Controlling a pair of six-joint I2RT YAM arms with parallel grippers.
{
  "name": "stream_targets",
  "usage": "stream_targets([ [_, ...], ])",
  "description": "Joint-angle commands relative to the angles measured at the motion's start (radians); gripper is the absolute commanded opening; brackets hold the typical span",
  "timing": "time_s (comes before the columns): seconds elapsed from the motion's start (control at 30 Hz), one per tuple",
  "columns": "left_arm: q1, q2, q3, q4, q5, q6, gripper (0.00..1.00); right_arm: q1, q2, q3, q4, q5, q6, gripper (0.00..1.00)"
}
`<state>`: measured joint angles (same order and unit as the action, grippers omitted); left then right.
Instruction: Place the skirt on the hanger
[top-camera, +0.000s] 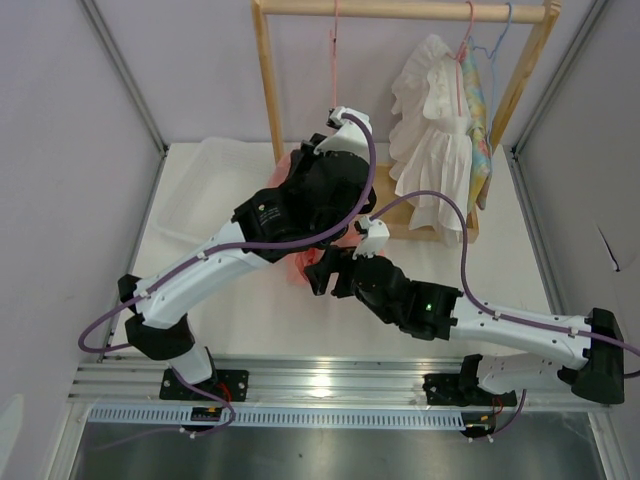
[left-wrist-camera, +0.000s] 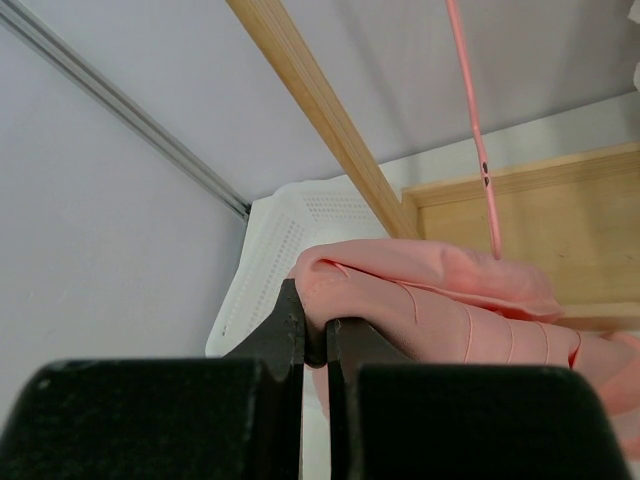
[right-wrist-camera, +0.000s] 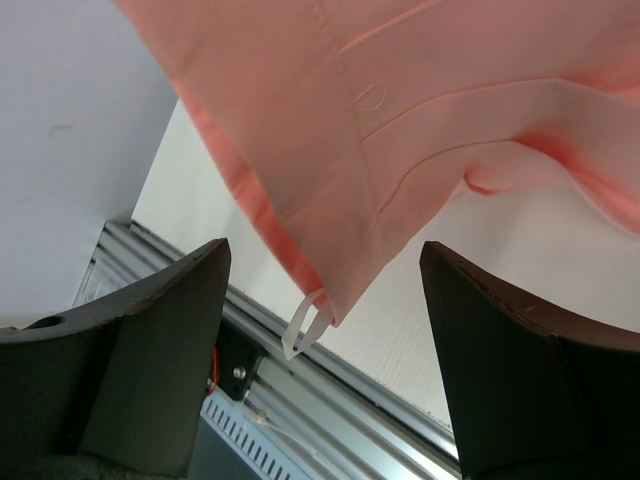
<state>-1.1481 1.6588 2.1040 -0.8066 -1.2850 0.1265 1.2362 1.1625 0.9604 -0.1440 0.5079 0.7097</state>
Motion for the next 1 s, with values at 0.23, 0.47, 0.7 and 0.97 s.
stream_targets([
  [0.23, -0.004, -0.044, 0.039, -0.032, 0.019, -0.065, 0.00, 0.008, 0.046, 0.014, 0.055, 0.138, 0.057, 0.73],
  [0.47, 0.001, -0.045, 0.031, -0.051, 0.041, -0.087, 0.00, 0.012, 0.068, 0.005, 0.044, 0.130, 0.079, 0.70],
  [0.7, 0.005, -0.045, 0.021, -0.081, 0.058, -0.117, 0.00, 0.068, 0.088, -0.017, 0.009, 0.168, 0.117, 0.66],
  [0.97, 0.014, -0.085, -0.021, -0.105, 0.082, -0.174, 0.00, 0.072, 0.057, -0.089, -0.055, 0.210, 0.175, 0.60],
])
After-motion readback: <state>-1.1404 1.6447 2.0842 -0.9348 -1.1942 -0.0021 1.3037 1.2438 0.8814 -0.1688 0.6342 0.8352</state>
